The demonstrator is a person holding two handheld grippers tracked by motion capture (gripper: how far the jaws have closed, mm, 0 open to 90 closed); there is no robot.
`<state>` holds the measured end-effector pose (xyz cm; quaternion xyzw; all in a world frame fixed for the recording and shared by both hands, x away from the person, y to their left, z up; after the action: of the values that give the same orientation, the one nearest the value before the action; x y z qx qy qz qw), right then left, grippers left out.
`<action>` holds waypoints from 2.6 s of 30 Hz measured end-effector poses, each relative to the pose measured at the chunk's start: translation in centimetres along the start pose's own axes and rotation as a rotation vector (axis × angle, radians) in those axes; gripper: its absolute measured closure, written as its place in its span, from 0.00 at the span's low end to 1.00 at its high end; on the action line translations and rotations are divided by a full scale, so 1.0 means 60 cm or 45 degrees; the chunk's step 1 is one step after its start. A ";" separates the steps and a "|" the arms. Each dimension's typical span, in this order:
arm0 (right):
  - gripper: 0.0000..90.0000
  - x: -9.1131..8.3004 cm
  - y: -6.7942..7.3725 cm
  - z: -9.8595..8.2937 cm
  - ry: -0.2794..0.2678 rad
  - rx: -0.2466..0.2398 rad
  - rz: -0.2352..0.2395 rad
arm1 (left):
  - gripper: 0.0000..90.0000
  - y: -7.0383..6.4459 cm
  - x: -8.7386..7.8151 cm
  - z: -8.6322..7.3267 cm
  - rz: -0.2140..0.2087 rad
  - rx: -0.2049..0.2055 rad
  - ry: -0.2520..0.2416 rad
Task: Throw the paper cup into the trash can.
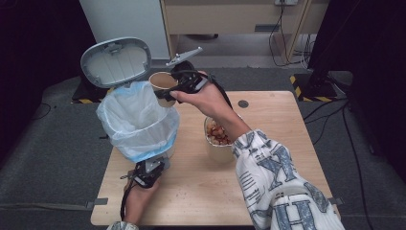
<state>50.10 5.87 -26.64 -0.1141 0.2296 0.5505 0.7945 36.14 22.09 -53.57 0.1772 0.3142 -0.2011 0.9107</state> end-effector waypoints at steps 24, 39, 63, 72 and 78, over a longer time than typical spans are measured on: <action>0.12 0.043 0.018 -0.001 -0.027 0.008 0.035 | 0.96 0.000 -0.001 -0.001 0.018 -0.030 -0.003; 0.13 -0.004 -0.015 -0.030 -0.045 0.044 -0.027 | 0.96 0.000 -0.001 -0.001 0.018 -0.030 -0.002; 0.12 -0.061 -0.060 -0.074 -0.068 0.081 -0.119 | 0.96 0.000 -0.001 -0.001 0.019 -0.029 -0.002; 0.12 -0.075 -0.074 -0.091 -0.075 0.101 -0.149 | 0.96 0.000 -0.001 -0.001 0.016 -0.031 -0.003; 0.11 -0.083 -0.081 -0.101 -0.079 0.105 -0.167 | 0.96 0.000 -0.001 -0.001 0.016 -0.030 -0.004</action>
<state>51.74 -2.66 -29.78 -0.0790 0.2195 0.4908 0.8395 36.05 22.18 -53.57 0.1681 0.3141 -0.1919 0.9145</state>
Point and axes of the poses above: each handheld gripper's, and its own axes: x roughly forward along the jaws, z roughly out of its top, y roughly to its left, the point moved 2 cm from there along x, roughly forward along the jaws, and after that the axes turned 4 degrees about z, right-handed, at the moved point
